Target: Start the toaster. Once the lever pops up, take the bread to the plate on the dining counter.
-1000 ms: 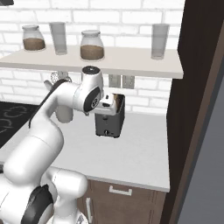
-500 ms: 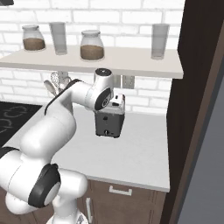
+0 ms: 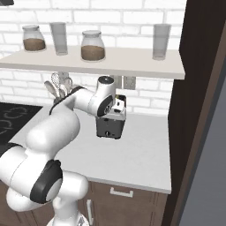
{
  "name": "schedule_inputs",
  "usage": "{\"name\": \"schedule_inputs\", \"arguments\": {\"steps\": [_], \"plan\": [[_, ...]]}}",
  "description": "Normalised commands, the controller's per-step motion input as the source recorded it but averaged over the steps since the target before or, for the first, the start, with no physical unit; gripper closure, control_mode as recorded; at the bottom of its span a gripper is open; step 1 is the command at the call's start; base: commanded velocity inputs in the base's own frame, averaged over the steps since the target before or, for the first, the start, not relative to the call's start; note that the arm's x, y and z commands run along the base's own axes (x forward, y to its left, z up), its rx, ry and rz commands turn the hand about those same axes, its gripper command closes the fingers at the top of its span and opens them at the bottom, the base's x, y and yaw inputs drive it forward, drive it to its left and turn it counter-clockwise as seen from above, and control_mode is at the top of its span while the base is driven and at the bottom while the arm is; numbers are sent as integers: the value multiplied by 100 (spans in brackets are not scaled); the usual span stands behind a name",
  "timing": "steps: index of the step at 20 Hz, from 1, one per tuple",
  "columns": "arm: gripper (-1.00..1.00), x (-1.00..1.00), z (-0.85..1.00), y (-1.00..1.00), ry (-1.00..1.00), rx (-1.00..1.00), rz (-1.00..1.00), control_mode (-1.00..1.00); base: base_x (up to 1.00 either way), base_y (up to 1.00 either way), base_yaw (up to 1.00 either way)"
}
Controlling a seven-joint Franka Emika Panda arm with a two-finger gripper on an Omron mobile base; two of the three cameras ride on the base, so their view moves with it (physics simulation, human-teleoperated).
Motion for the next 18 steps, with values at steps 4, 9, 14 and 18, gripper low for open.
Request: {"name": "schedule_inputs", "arguments": {"steps": [4,9,14,18], "plan": [[-100,20,-21,0,-3,0,0,-100,0,0,0],[-100,29,0,0,0,0,0,-100,0,0,0],[-100,28,0,0,0,0,0,-100,0,0,0],[-100,20,0,-10,0,0,0,-100,0,0,0]]}}
